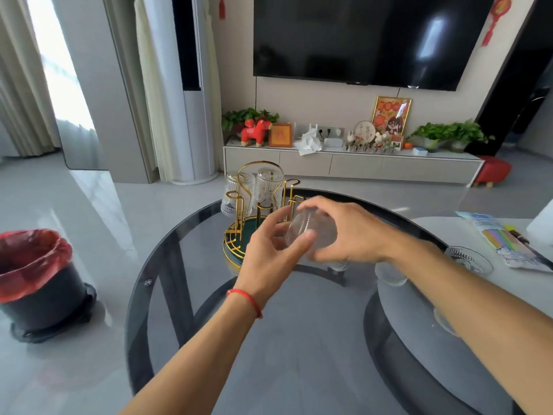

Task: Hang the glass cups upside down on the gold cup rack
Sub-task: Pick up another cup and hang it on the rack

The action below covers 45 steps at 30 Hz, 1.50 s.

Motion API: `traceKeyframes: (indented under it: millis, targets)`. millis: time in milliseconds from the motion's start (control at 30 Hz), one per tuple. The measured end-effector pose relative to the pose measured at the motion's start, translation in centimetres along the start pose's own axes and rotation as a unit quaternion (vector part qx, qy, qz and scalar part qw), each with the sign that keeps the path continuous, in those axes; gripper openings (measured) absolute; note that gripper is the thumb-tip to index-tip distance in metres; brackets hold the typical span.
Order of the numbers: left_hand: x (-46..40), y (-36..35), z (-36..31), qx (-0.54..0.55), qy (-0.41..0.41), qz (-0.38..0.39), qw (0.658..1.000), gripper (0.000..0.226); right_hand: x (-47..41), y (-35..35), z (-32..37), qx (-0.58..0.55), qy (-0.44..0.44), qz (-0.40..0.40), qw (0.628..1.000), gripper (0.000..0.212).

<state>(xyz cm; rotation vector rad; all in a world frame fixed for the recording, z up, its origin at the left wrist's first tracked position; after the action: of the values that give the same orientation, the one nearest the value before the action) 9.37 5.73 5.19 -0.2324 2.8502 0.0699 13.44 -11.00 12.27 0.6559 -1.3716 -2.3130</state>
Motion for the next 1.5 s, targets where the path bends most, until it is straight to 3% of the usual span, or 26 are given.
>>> traceKeyframes:
  millis: [67,167,233,367,833,1333,1500]
  targets:
    - [-1.1,1.2,-0.9,-0.094,-0.090,-0.045,0.991,0.055,-1.4,2.1,-0.4,-0.011,-0.016,-0.066,0.998,0.083]
    - [-2.5,2.5,-1.3,-0.339,-0.191,-0.070,0.919,0.051,-4.2,4.8,-2.0,-0.108,-0.062,-0.166,0.978,0.086]
    - [-2.9,2.7,-0.6,-0.419,-0.178,-0.048,0.889,0.059,-6.8,5.6,-2.9,-0.184,-0.091,-0.233,0.951,0.085]
    - [-3.3,2.9,0.5,-0.429,-0.149,-0.044,0.890,0.067,-11.4,4.4,-3.5,-0.243,-0.146,-0.287,0.915,0.085]
    - [-3.9,3.4,0.5,-0.410,-0.126,-0.042,0.903,0.065,-16.9,-1.6,-5.7,-0.173,-0.177,-0.219,0.944,0.093]
    - [-3.9,3.0,1.0,-0.403,-0.110,-0.041,0.908,0.070,-16.5,-3.0,-7.2,-0.185,-0.192,-0.028,0.963,0.083]
    - [-3.7,3.2,1.2,-0.404,-0.125,-0.039,0.905,0.071,-14.8,-3.1,-7.2,-0.211,-0.195,0.008,0.958,0.097]
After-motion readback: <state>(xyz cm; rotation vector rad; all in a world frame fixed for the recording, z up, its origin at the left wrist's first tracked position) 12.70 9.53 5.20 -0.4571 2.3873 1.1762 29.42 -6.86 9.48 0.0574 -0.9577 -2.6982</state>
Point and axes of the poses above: each hand's wrist, its own x-axis away from the middle knuckle, its own y-axis out of the back of the hand, z = x × y, the point moved 2 cm from there along -x, towards the middle knuckle, and after that the axes turned 3 degrees about -z, right-handed, at the moved point
